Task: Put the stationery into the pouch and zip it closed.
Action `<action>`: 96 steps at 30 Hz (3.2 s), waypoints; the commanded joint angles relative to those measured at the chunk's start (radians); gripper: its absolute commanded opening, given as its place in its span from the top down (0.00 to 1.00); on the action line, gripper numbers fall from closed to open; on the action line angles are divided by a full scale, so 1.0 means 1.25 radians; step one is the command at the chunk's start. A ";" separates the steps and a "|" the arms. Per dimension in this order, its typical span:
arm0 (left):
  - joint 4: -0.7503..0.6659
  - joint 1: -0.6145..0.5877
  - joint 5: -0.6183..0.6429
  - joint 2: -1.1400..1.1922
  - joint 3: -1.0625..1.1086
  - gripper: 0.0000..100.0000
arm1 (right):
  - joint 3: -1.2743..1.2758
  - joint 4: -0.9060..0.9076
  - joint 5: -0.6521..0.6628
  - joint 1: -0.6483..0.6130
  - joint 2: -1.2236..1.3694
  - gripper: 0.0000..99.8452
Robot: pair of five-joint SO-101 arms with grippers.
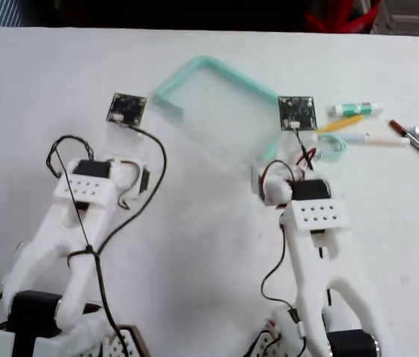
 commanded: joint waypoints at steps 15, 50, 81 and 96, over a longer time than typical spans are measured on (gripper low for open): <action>-0.017 -0.007 0.004 -0.004 -0.041 0.90 | 0.006 -0.029 -0.006 0.009 -0.004 0.74; -0.017 -0.007 0.004 -0.003 -0.039 0.90 | -0.648 0.191 -0.048 0.120 0.544 0.74; -0.017 -0.007 0.004 -0.003 -0.039 0.90 | -0.818 0.141 0.031 0.153 0.787 0.91; -0.041 -0.007 0.004 -0.002 -0.036 0.90 | -0.813 0.322 0.086 0.123 0.476 0.97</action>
